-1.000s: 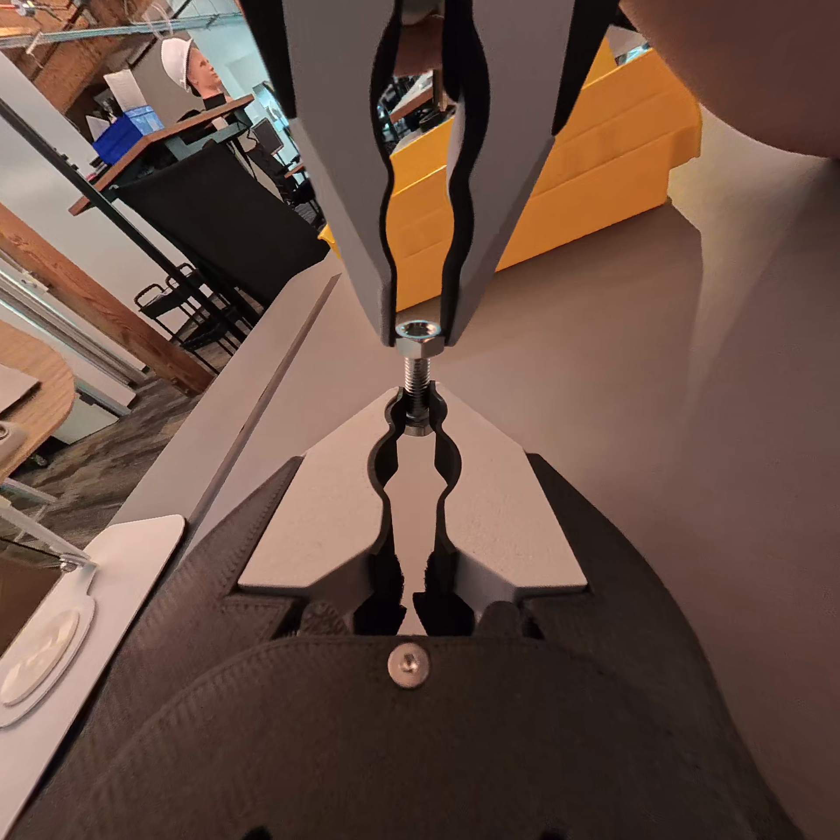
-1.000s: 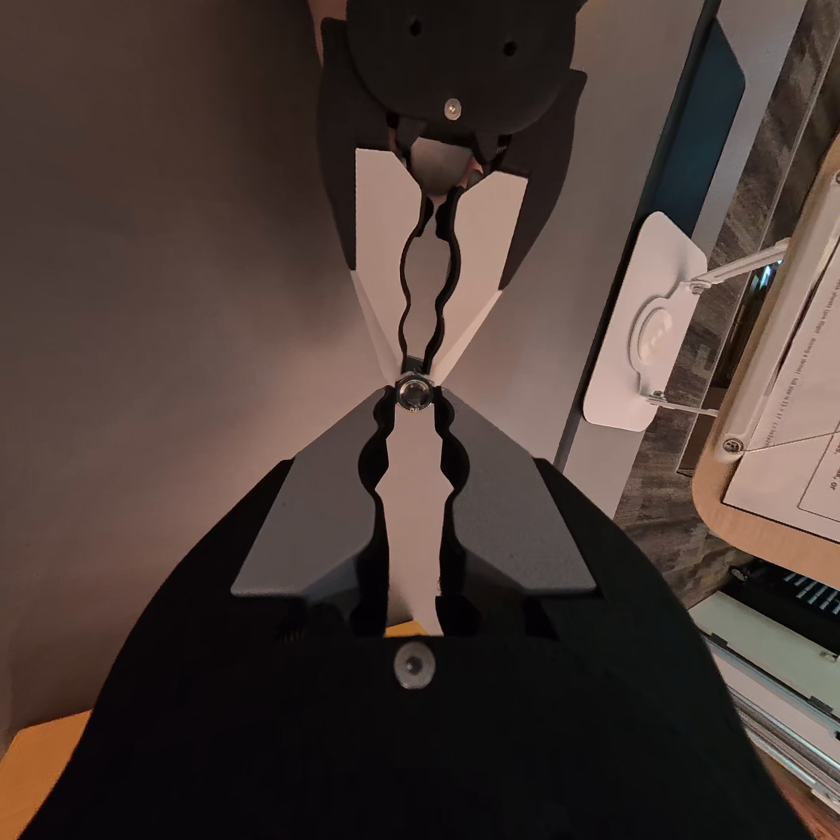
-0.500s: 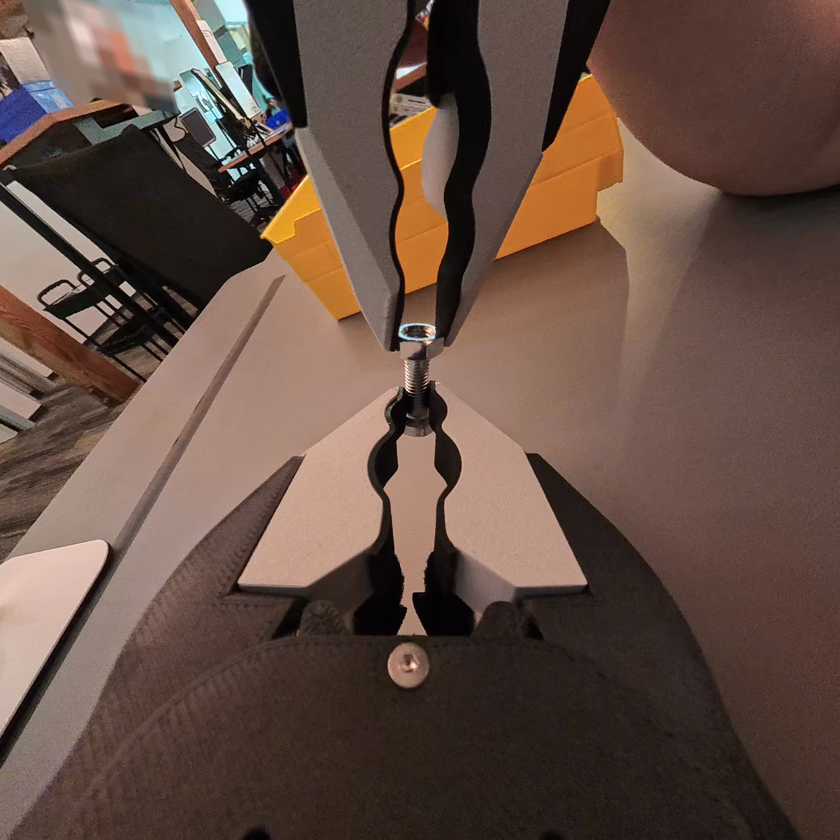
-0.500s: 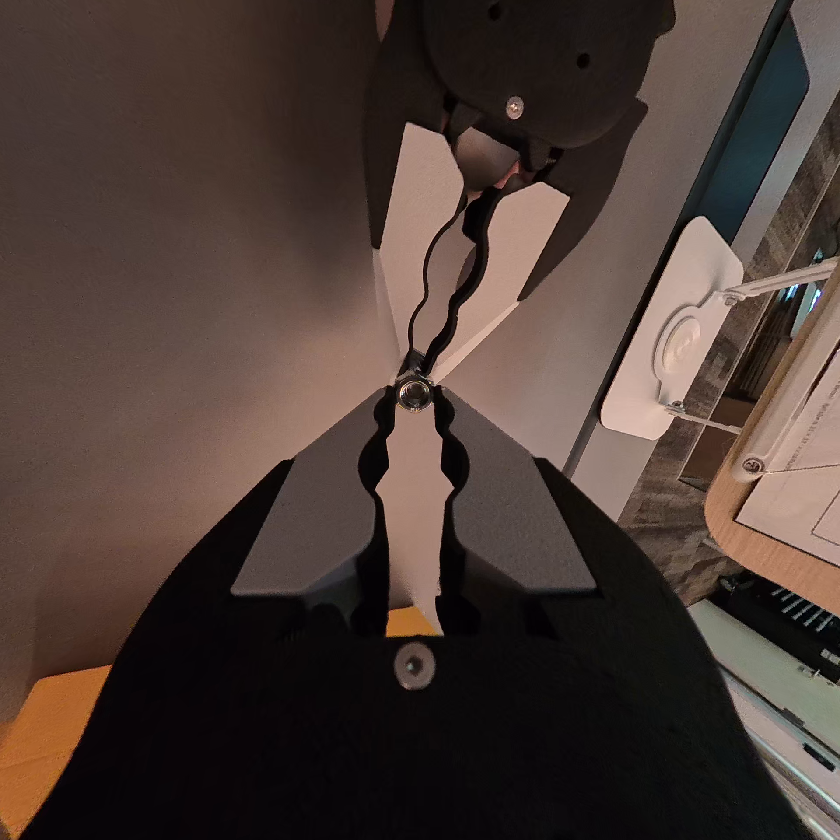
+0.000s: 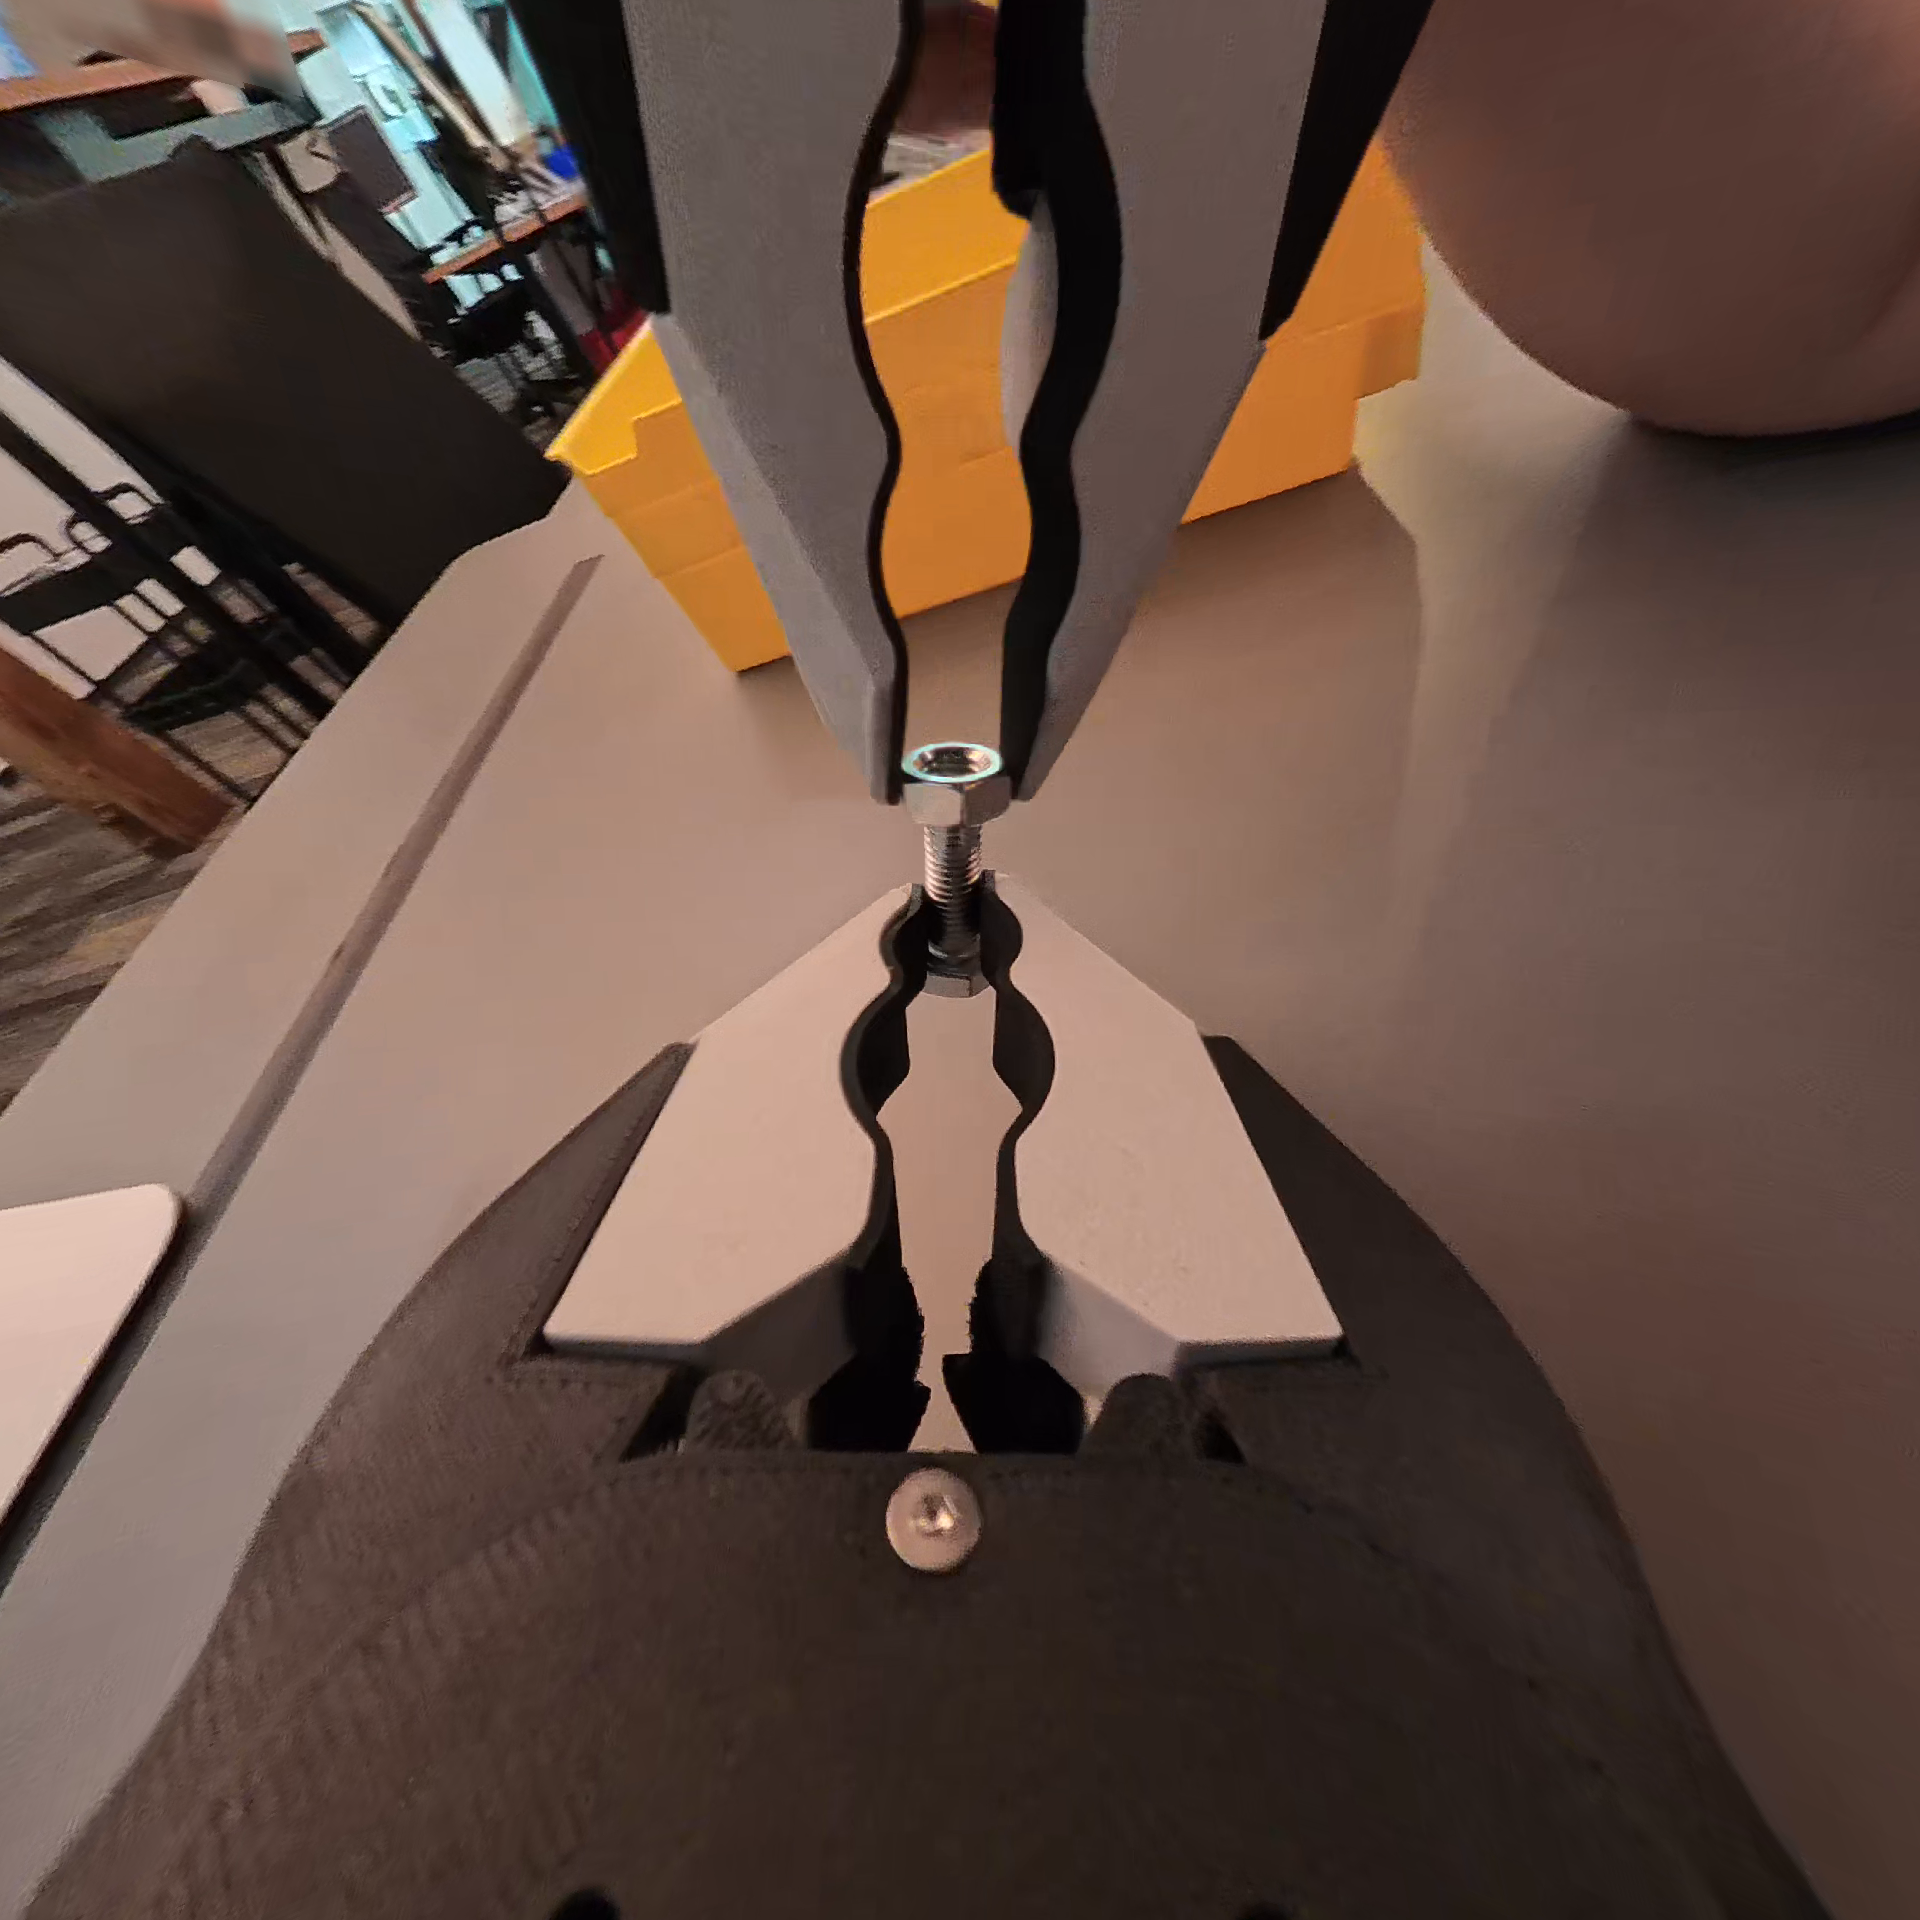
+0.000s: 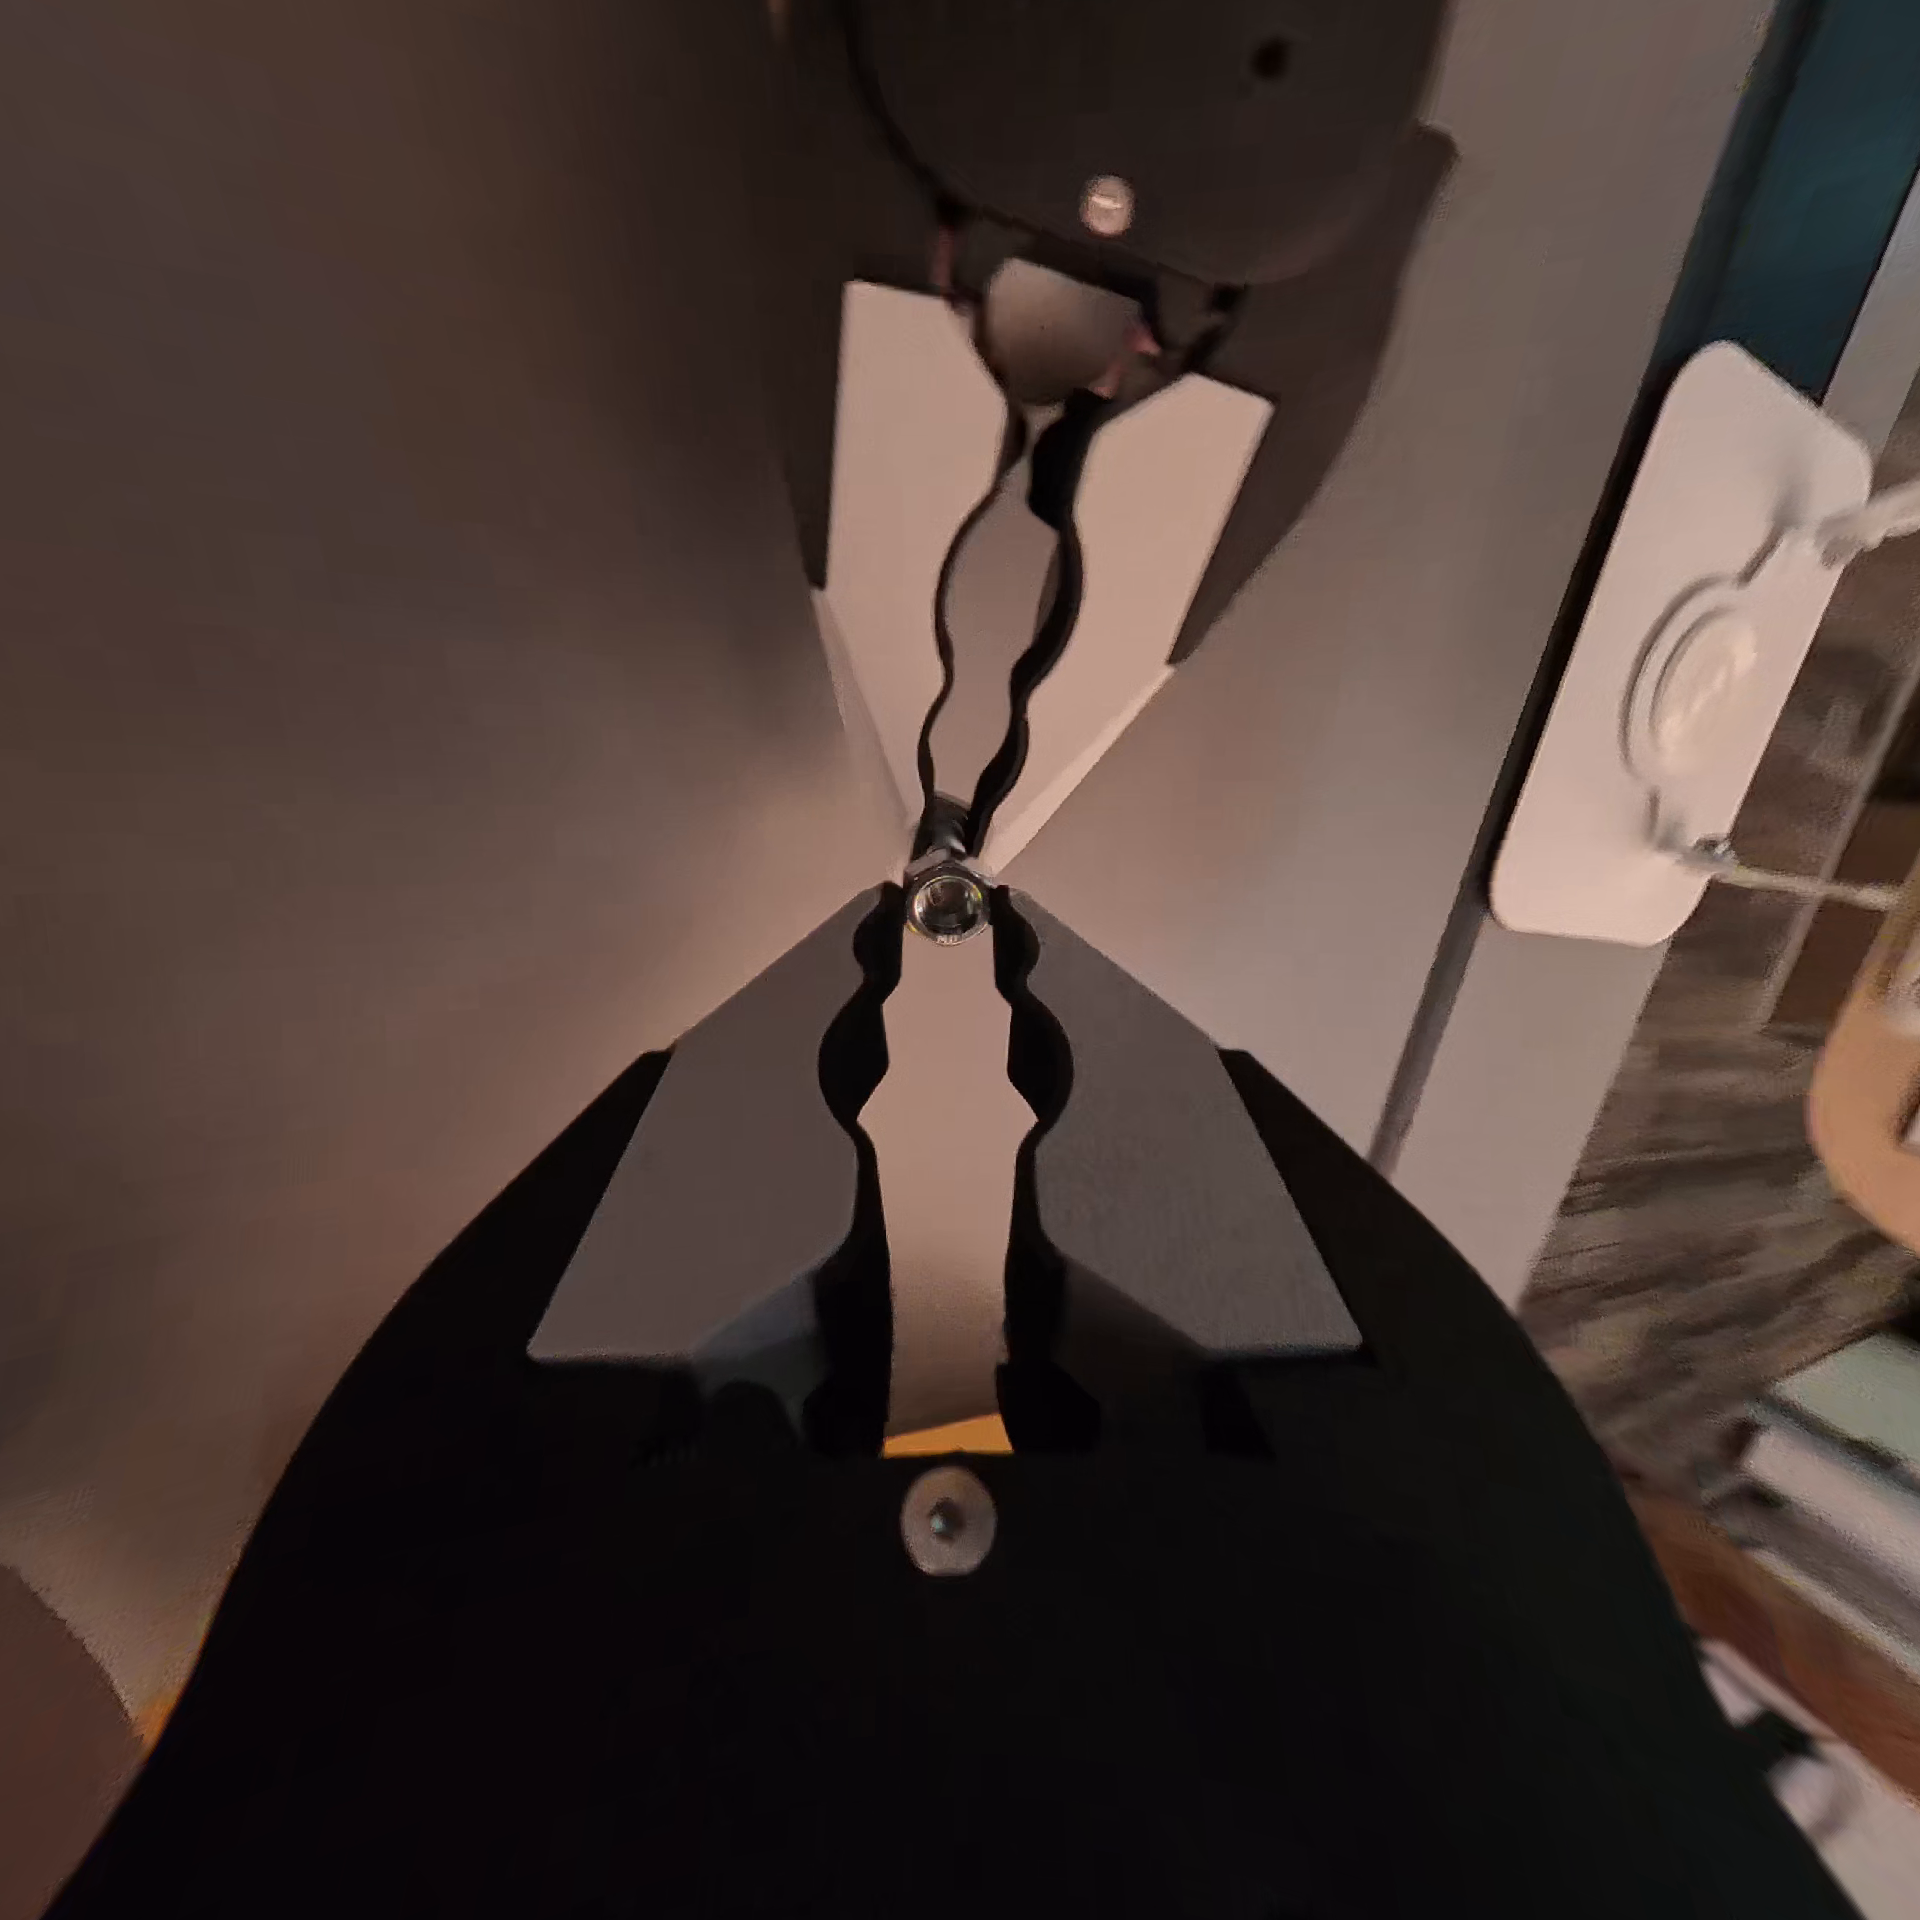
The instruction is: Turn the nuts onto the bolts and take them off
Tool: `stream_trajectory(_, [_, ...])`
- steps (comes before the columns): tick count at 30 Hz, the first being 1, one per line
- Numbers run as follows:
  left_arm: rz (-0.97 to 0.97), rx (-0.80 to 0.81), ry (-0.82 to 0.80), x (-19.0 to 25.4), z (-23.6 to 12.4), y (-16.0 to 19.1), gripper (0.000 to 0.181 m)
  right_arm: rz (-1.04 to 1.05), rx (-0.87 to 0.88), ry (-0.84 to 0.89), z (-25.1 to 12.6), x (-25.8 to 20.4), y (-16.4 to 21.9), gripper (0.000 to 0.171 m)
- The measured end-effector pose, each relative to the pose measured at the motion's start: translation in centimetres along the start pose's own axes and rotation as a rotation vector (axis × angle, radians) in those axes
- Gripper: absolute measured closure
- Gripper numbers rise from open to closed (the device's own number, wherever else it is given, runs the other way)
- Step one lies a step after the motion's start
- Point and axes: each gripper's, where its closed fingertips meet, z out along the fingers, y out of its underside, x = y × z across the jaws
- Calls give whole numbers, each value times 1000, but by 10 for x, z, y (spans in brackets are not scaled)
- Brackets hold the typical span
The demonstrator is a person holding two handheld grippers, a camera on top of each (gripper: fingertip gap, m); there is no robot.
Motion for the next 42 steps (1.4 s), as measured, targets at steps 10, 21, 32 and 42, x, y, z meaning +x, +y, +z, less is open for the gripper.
stream_trajectory(10, [26,-72,-380,-57,-21,7,174,753,202,-75,7,54,-9,156])
stream_trajectory(21, [-58,-107,-453,-74,-29,18,174,1034,286,-95,17,72,-14,156])
stream_trajectory(32, [-120,-77,-446,-75,-29,15,175,1056,298,-93,14,74,-13,155])
stream_trajectory(42, [-175,-56,-472,-81,-33,14,175,1049,332,-48,13,82,-15,155])
